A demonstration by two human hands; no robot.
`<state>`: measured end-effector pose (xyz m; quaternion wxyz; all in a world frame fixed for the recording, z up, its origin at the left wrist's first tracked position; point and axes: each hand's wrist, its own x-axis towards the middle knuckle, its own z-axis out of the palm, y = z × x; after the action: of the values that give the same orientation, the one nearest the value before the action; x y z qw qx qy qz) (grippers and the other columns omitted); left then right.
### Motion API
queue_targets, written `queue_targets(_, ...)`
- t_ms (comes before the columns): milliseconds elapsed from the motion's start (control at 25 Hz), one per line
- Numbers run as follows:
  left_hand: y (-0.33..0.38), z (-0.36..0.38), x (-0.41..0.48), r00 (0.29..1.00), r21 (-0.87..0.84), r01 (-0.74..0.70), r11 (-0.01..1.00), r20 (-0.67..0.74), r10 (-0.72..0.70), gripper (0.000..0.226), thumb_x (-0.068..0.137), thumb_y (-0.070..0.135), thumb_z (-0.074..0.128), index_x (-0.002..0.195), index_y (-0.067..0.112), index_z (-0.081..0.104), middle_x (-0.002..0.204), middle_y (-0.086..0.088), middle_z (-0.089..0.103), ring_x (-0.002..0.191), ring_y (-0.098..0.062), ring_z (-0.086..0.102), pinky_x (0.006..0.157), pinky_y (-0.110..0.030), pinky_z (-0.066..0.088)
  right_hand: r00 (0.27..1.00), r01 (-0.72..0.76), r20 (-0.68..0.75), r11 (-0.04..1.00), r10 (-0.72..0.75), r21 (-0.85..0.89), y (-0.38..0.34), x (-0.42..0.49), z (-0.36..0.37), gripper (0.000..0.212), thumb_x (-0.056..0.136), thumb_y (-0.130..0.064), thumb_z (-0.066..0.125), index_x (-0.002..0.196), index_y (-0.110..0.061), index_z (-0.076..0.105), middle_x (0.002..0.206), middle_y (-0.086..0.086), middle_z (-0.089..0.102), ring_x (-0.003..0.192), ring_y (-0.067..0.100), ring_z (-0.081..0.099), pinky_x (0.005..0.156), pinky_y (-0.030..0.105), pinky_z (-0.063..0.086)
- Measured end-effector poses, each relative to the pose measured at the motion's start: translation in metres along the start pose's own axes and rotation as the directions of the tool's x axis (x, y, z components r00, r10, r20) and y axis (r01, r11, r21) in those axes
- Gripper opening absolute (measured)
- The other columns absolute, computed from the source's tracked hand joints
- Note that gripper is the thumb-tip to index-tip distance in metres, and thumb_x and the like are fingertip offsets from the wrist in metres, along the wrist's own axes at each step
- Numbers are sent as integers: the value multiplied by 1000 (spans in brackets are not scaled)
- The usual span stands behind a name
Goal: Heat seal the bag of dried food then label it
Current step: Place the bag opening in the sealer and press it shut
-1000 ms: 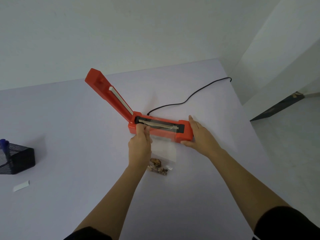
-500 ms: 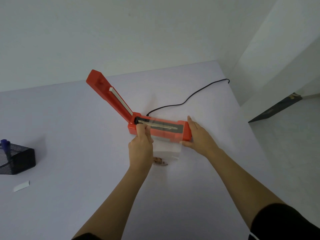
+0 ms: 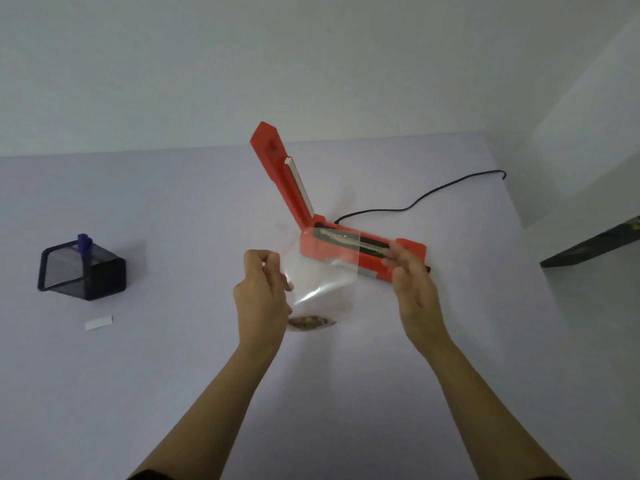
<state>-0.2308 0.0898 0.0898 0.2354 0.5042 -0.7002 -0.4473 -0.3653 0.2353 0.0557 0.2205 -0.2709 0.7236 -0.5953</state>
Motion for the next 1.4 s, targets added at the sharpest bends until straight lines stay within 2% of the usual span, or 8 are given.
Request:
queue_targets(120,-21,-33,-5,997,-9,76,997,-24,-76,15,100,24,33,95,14,43,75,-11,60,48,-20,49,32,-9,37,978,-71,199,997,63,32,-2,-29,61,59,79,-74,37,116,-30,54,109,-8,63,97,9,63,82,19,52)
queue_targets(280,-53,-72,-8,982,-31,189,981,-19,-190,15,100,22,34,95,11,44,76,-15,58,48,-21,46,30,-9,36,952,-100,282,991,121,-88,-2,-54,122,12,90,-47,47,89,-38,55,85,-5,68,79,12,65,71,31,57)
queue_targets(560,-132,-104,12,960,118,269,956,53,-277,19,100,26,32,95,12,43,72,-13,64,48,-22,52,36,-14,40,915,-182,315,954,253,-237,17,-76,179,31,95,-32,48,71,-11,46,59,10,57,50,18,61,54,41,52)
queue_targets(720,-165,-93,32,954,142,278,950,78,-291,23,100,30,30,92,12,41,72,-16,62,53,-27,56,47,-35,50,912,-231,254,914,323,-333,40,-68,200,33,96,-32,47,66,-18,43,52,-1,51,43,7,57,54,42,53)
queue_targets(840,-175,-86,43,977,287,176,942,62,-202,25,99,27,31,86,9,42,69,-11,57,62,-29,55,52,-39,44,935,-206,167,863,313,-462,51,-58,208,21,93,-32,52,76,-19,53,54,-10,51,50,6,52,56,27,42)
queue_targets(1000,-186,-83,53,999,394,35,918,14,-44,23,97,20,40,83,6,51,77,-7,54,72,-24,50,62,-32,39,968,-155,81,817,239,-555,56,-52,213,20,90,-32,56,81,-15,57,70,-4,60,63,16,55,57,29,44)
queue_targets(1160,-197,-81,55,999,394,-3,919,30,-10,19,95,18,47,86,4,55,80,-7,55,74,-23,52,65,-34,44,978,-143,36,793,204,-592,57,-52,218,15,87,-30,61,84,-15,58,75,-7,56,64,12,53,53,18,38)
queue_targets(1400,-196,-80,55,999,379,33,925,8,-38,24,94,21,50,110,4,54,103,-9,57,85,-20,53,71,-25,37,961,-226,-14,754,276,-617,54,-47,221,28,86,-33,61,106,-15,55,79,-5,55,70,12,53,60,22,38)
